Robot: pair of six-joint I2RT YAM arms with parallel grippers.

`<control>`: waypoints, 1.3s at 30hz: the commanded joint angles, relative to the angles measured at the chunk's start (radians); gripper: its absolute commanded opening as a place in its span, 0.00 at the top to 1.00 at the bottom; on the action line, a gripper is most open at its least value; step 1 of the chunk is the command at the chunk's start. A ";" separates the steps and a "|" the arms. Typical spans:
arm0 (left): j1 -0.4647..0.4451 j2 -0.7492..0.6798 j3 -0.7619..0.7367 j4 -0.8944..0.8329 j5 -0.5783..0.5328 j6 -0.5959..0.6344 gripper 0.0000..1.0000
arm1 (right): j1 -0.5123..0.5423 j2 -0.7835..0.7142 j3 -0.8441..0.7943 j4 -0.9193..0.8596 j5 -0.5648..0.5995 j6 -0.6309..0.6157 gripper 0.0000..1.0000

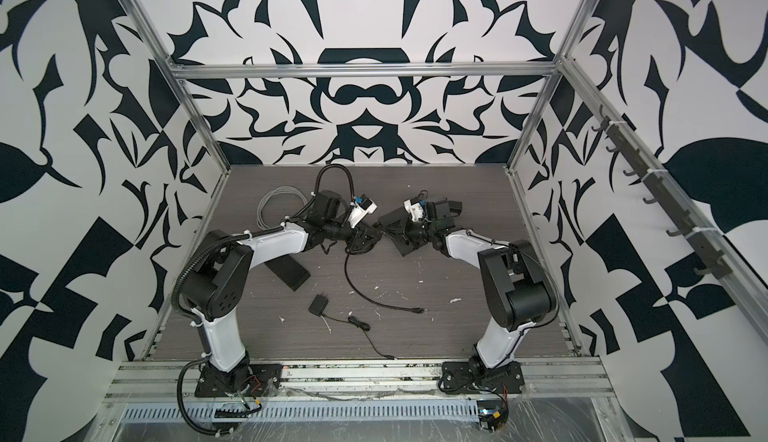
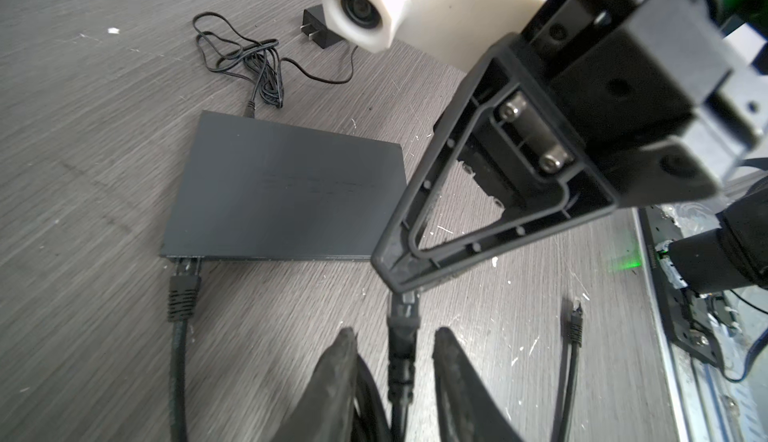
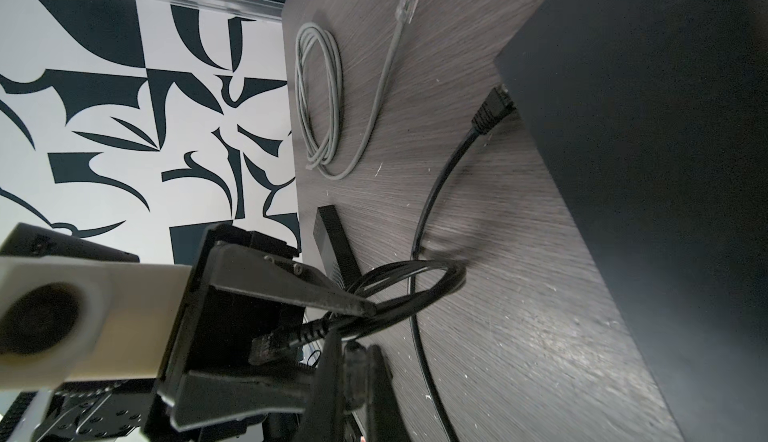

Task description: Insert the plug into the switch port

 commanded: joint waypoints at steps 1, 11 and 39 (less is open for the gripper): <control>-0.006 0.027 0.035 -0.015 0.017 0.012 0.69 | -0.004 -0.033 0.019 0.008 0.002 -0.022 1.00; -0.012 0.042 0.041 -0.008 0.023 0.011 0.73 | -0.004 -0.032 0.018 0.012 0.002 -0.019 1.00; -0.013 0.003 0.249 -0.495 -0.304 0.267 0.96 | -0.123 -0.103 0.046 -0.218 0.088 -0.229 0.71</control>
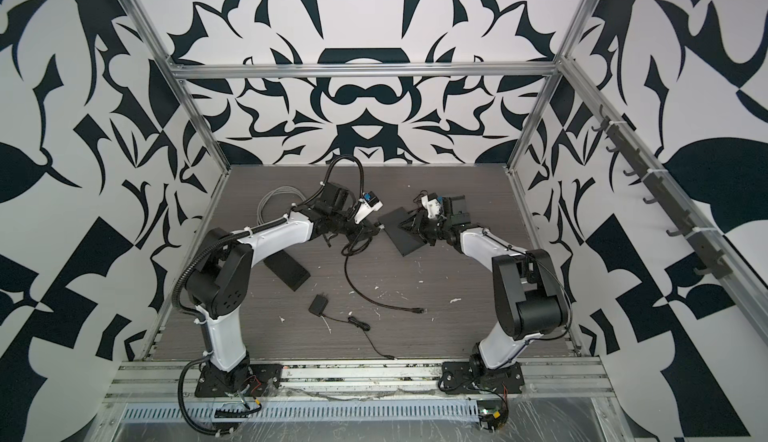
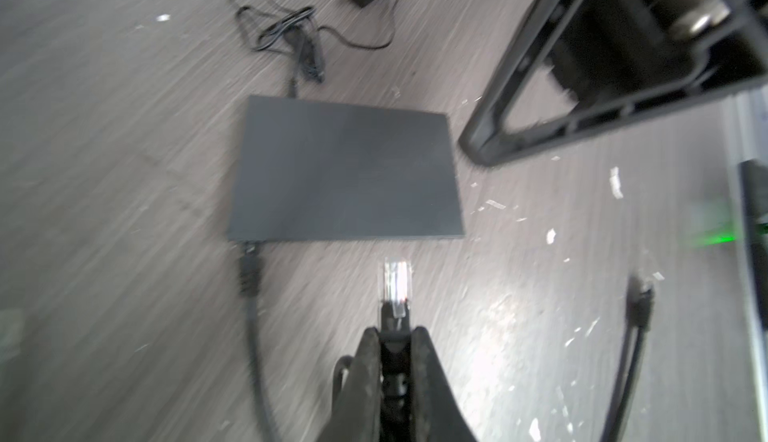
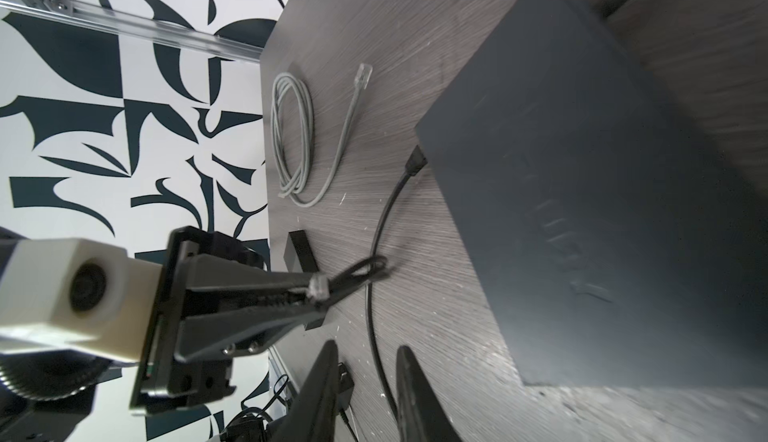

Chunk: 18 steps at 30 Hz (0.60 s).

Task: Insert the plug into the switch port
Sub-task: 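Move the right gripper to the switch box and grip its edge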

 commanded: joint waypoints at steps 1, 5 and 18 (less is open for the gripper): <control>0.004 -0.020 0.059 -0.183 -0.123 0.089 0.95 | -0.005 -0.024 0.036 -0.045 0.040 -0.061 0.71; 0.006 -0.007 0.084 -0.267 -0.206 0.126 0.95 | -0.005 -0.016 0.033 -0.067 0.087 -0.088 0.70; -0.046 0.210 0.060 -0.109 -0.145 0.076 0.97 | -0.005 0.011 0.130 -0.183 0.327 -0.282 0.69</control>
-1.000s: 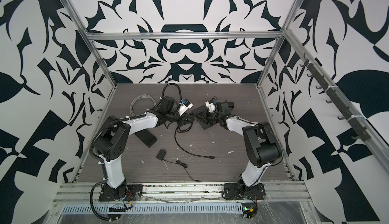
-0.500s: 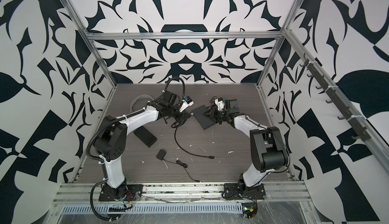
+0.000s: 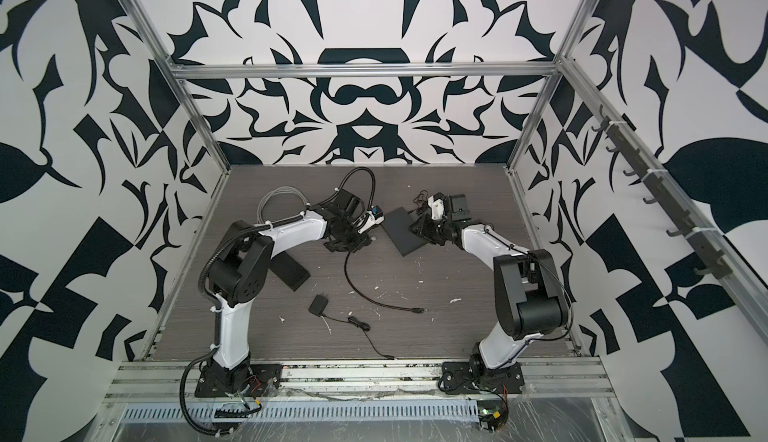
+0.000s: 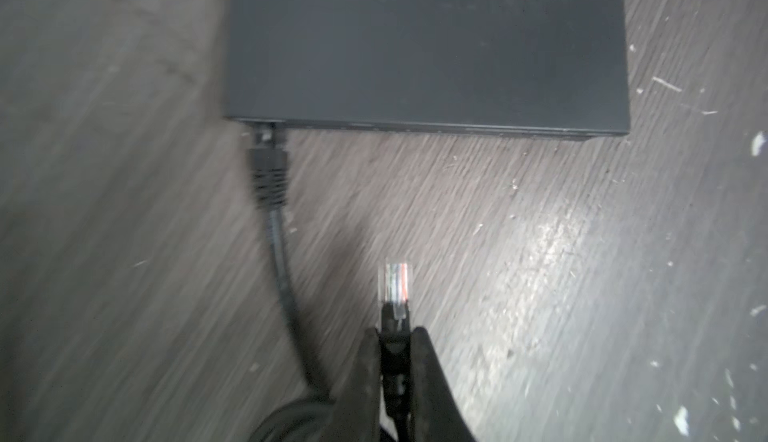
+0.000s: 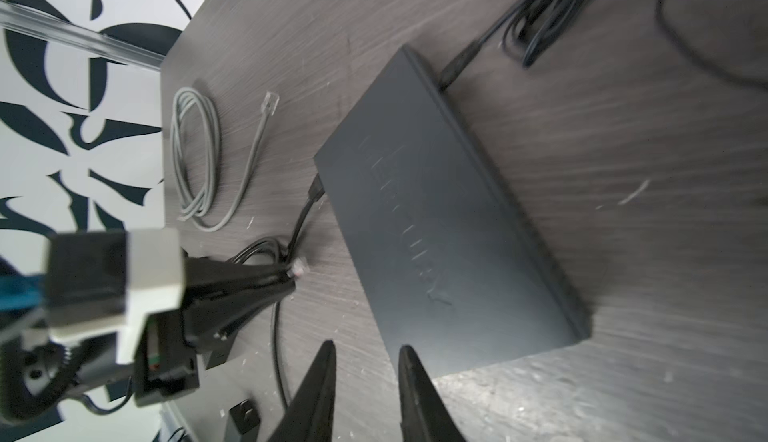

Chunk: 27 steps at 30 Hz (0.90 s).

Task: Insert the plug into the switch port
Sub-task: 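Move the right gripper to the switch box and grip its edge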

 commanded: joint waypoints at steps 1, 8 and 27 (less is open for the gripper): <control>-0.010 0.061 0.004 0.026 0.071 -0.009 0.96 | 0.002 0.010 0.089 -0.023 0.087 -0.090 0.69; -0.015 0.077 -0.016 0.101 0.135 -0.052 0.96 | 0.002 0.118 0.216 -0.030 0.150 -0.220 0.65; -0.030 0.122 -0.154 0.437 0.220 -0.234 0.96 | 0.000 0.351 0.442 -0.226 0.090 -0.399 0.52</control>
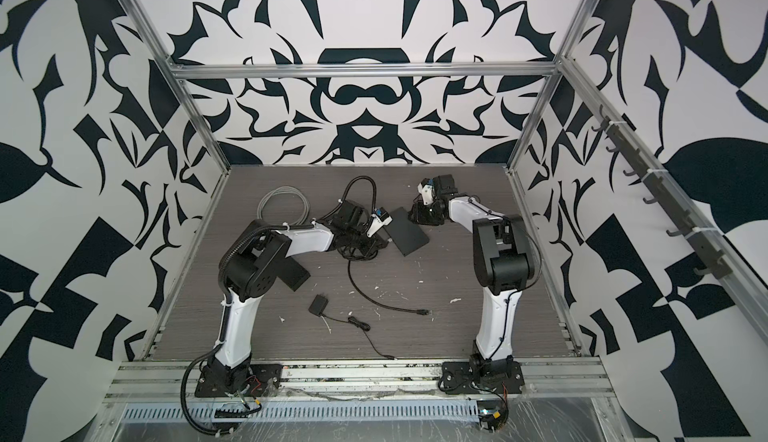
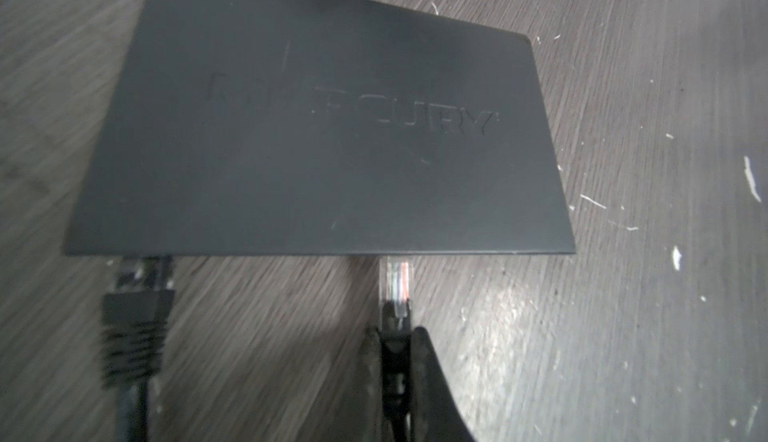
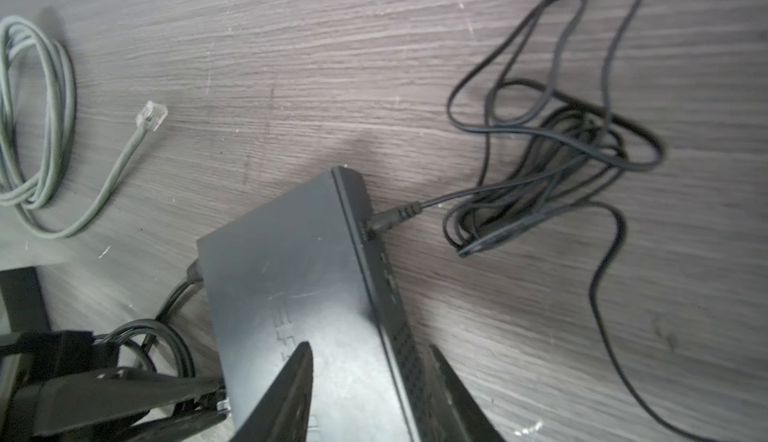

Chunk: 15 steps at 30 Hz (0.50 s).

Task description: Insert the plug into the switch port

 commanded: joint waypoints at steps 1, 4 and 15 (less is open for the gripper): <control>-0.015 0.041 -0.048 0.016 0.007 -0.034 0.96 | 0.000 -0.006 0.050 -0.032 -0.019 -0.035 0.52; -0.029 0.037 -0.058 0.013 -0.054 -0.027 0.96 | 0.000 0.015 0.069 -0.048 -0.029 -0.038 0.52; -0.039 0.063 0.023 -0.137 -0.179 -0.062 0.99 | 0.000 0.096 0.168 -0.119 0.058 -0.109 0.52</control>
